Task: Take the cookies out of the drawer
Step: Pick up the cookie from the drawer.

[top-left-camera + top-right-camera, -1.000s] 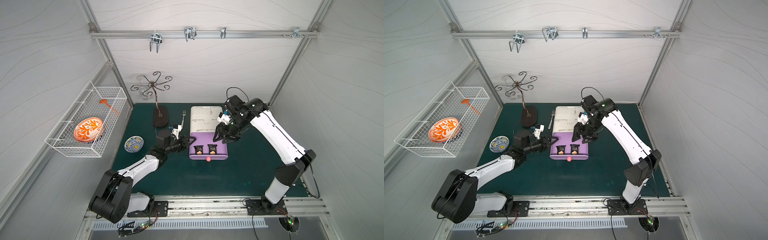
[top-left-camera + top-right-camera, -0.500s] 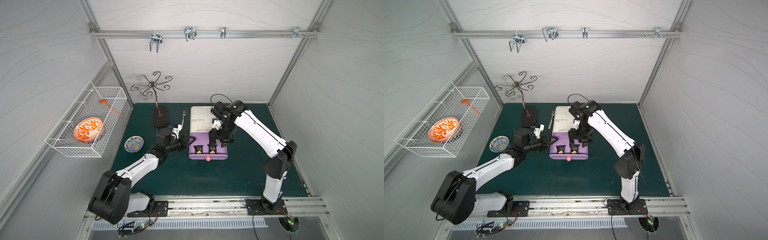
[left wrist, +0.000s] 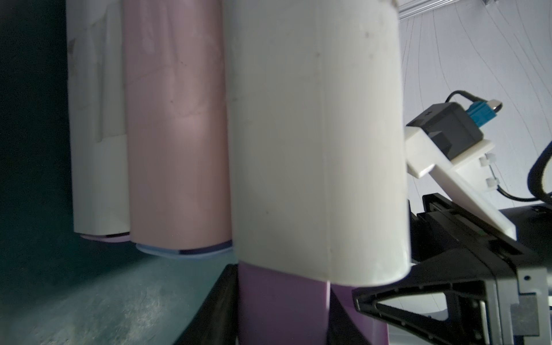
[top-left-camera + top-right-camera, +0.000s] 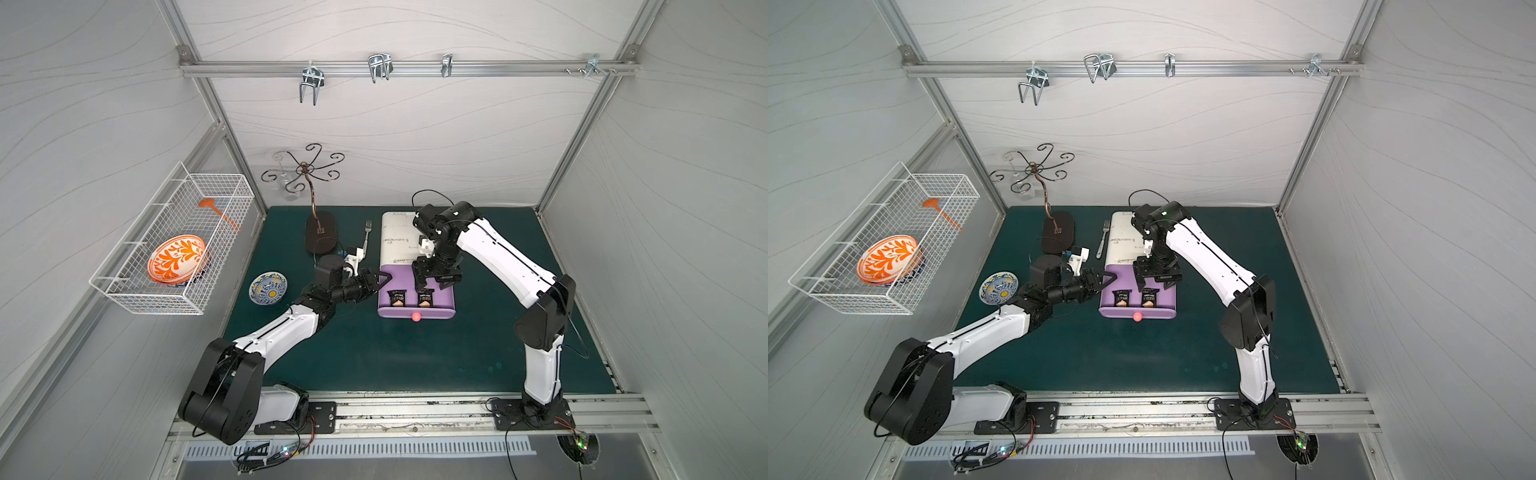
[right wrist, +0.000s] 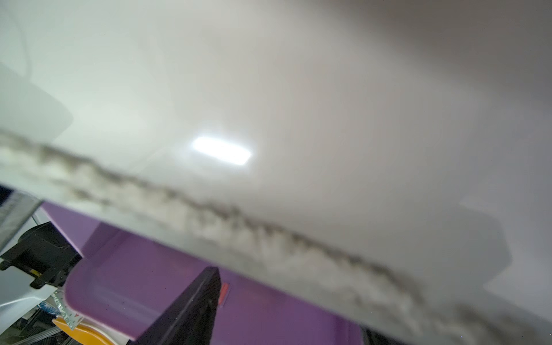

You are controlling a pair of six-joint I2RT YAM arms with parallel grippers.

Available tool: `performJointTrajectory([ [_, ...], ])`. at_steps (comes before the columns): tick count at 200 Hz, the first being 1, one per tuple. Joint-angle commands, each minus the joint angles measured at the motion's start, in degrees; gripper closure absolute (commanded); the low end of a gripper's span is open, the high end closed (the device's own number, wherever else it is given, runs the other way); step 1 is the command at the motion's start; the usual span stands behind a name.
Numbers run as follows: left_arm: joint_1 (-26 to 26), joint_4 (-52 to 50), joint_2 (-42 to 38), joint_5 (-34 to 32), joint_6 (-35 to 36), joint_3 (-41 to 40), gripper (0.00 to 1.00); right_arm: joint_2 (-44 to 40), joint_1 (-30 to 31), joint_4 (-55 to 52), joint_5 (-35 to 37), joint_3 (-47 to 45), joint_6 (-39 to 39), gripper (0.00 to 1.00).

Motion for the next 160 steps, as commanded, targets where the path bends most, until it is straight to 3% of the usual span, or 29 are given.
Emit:
performJointTrajectory([
  [1, 0.23, 3.00, 1.18, -0.94, -0.84, 3.19, 0.61, 3.07, 1.31, -2.15, 1.75, -0.44, -0.35, 0.24],
  [85, 0.23, 2.92, 1.64, -2.49, -1.02, 4.00, 0.62, -3.46, 4.99, -0.31, 9.36, -4.49, 4.22, 0.23],
  [160, 0.23, 2.65, 1.29, -4.09, -0.76, 3.65, 0.62, -4.17, 6.32, -0.12, 6.24, -6.76, 6.49, 0.21],
])
